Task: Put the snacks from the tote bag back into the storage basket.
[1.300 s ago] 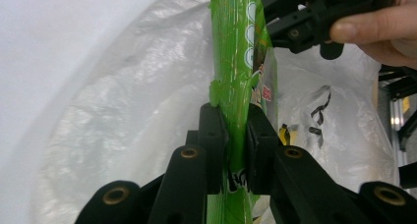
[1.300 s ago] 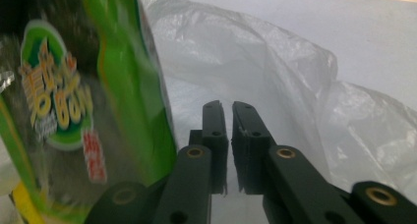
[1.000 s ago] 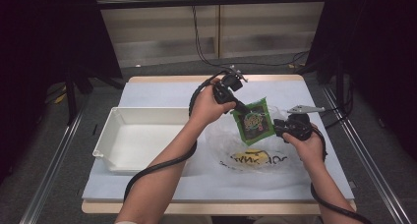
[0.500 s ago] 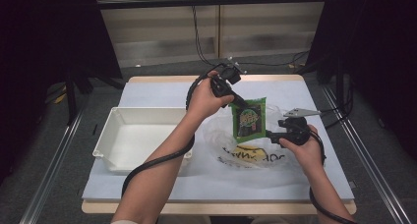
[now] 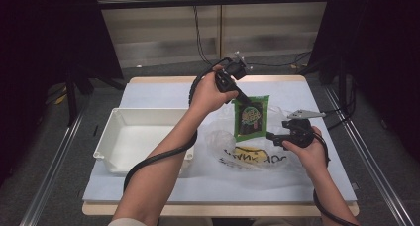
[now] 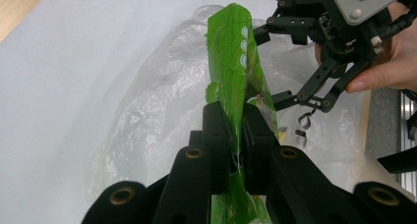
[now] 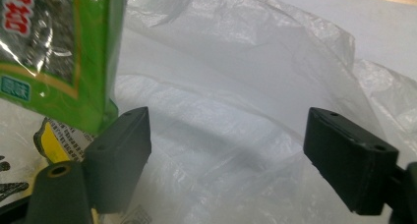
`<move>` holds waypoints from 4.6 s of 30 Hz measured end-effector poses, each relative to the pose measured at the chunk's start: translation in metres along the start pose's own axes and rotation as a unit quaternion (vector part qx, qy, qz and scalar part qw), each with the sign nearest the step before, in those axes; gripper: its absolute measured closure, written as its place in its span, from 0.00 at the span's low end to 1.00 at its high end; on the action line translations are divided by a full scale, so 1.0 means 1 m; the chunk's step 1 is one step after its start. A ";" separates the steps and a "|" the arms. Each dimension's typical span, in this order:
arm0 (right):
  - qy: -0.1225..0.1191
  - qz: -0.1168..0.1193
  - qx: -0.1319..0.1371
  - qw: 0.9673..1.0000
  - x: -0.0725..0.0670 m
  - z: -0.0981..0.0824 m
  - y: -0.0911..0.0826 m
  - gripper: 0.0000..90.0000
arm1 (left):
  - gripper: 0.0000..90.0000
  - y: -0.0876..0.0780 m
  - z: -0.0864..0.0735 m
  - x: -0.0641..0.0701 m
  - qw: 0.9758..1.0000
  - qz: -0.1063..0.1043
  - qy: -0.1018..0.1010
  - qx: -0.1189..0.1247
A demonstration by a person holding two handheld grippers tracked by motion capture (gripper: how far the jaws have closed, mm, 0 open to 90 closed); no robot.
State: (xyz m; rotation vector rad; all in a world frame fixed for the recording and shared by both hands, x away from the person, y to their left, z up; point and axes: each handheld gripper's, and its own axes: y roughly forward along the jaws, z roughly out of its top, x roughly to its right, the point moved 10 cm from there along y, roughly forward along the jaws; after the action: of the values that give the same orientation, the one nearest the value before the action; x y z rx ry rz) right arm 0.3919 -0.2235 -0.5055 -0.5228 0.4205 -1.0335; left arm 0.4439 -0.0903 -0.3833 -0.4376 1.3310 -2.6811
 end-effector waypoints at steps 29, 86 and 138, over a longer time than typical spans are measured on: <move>-0.024 0.022 -0.013 0.999 -0.018 -0.006 0.008 0.14 | 0.93 -0.078 0.026 -0.021 0.995 0.058 0.014 0.083; -0.009 0.037 -0.008 0.999 -0.027 0.003 -0.005 0.13 | 0.92 -0.130 -0.045 -0.052 0.993 0.096 0.003 0.072; -0.003 0.044 -0.007 0.999 -0.036 0.006 -0.008 0.13 | 0.91 -0.153 -0.148 -0.093 0.994 0.098 -0.024 0.048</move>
State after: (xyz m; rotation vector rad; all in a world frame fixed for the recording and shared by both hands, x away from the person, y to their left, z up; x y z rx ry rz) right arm 0.3730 -0.1936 -0.4927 -0.5157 0.4429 -0.9446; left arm 0.4903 0.1369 -0.3653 -0.3389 1.1603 -2.5428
